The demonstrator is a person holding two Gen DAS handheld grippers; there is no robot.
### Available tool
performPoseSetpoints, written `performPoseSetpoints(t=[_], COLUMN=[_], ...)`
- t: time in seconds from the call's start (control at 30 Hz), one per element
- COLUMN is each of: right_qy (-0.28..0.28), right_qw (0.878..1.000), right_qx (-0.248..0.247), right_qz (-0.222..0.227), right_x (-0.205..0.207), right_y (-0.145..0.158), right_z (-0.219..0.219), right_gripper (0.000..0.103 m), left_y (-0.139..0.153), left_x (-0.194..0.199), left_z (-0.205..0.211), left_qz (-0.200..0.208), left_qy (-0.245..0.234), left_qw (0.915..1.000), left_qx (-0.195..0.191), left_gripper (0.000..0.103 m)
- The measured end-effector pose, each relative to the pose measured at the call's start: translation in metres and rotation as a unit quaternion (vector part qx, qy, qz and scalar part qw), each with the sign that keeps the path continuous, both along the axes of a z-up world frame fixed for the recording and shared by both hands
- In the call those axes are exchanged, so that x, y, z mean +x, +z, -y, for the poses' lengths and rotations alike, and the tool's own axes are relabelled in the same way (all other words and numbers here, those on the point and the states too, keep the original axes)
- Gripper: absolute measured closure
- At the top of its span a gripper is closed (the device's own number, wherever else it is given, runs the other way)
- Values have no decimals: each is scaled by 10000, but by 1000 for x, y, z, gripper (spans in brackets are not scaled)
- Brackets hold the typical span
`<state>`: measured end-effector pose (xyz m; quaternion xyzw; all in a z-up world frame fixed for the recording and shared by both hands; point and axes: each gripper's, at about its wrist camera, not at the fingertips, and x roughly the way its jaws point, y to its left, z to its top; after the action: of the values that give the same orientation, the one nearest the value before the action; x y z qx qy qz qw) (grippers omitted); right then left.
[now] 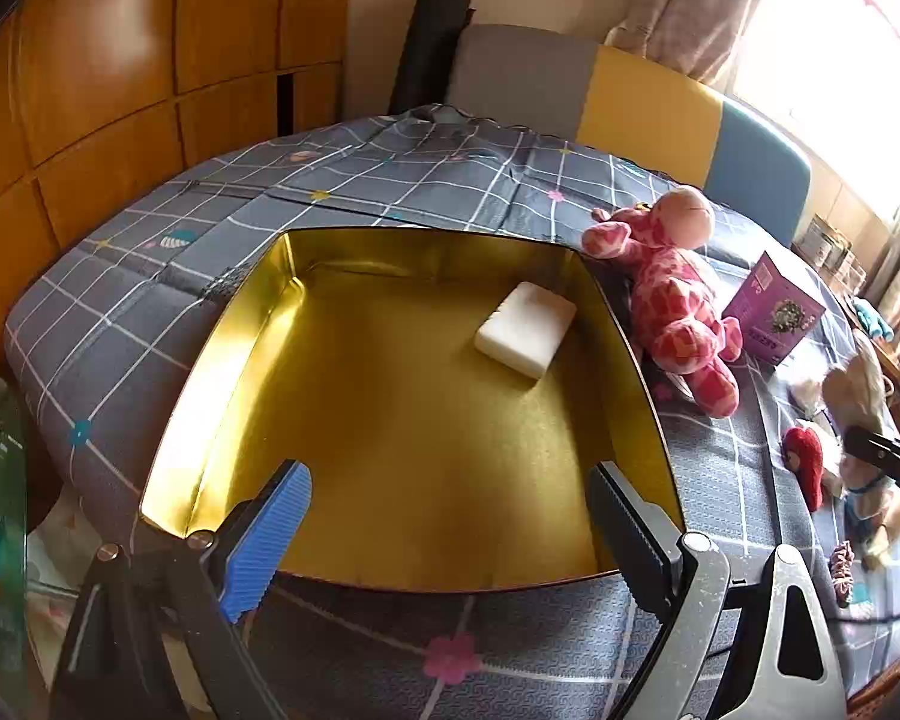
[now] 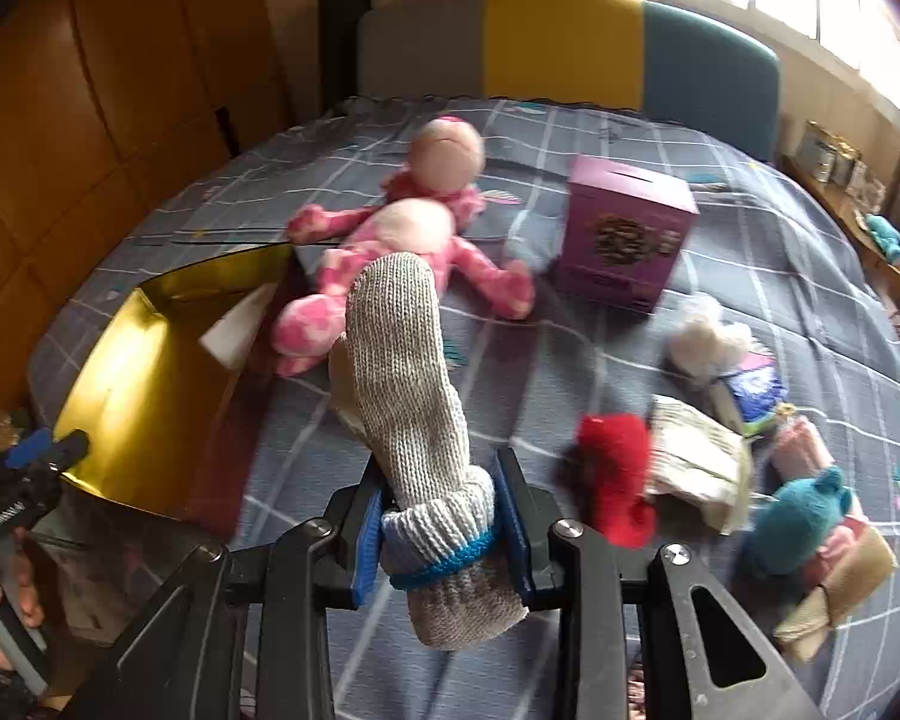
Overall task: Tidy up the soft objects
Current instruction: 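Carry the white knit mitten into the gold box and open the right gripper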
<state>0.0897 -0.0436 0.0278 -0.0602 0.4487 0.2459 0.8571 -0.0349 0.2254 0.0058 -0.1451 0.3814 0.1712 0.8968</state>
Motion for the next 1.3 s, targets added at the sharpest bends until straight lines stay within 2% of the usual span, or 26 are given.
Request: performPoseSetpoints(t=[0.2,0.3,0.4,0.6,0.9,0.97,1.1,1.3], right_qy=[743,953,1118,1270,1339,1344,1321,1113], right_qw=[9951,9933,9918,9896,9859,9866,9890,9936], right_qx=[528,511,361,-318,-910,-826,-606,-113], right_qz=[-371,-411,-510,-600,-422,-418,-291,-172], right_x=[-6,-8,-8,-7,-7,-7,-11,-13], right_y=[3,1,-11,-44,-73,-74,-69,-50], right_z=[-84,-122,-156,-197,-211,-209,-200,-179], right_gripper=[70,70,70,69,60,58,46,46], left_y=[-2,-3,-3,-2,-2,-2,-2,1], left_x=[-12,-20,-30,-38,-37,-36,-36,-36], left_z=[-17,-29,-42,-55,-54,-54,-52,-49], left_qz=[21,29,49,100,96,87,77,112], left_qy=[255,443,633,802,712,710,701,669], left_qw=[9997,9990,9979,9967,9974,9974,9975,9977], left_qx=[-59,-107,-126,-100,-70,-93,-75,-25], left_gripper=[10,10,10,10,10,10,10,10])
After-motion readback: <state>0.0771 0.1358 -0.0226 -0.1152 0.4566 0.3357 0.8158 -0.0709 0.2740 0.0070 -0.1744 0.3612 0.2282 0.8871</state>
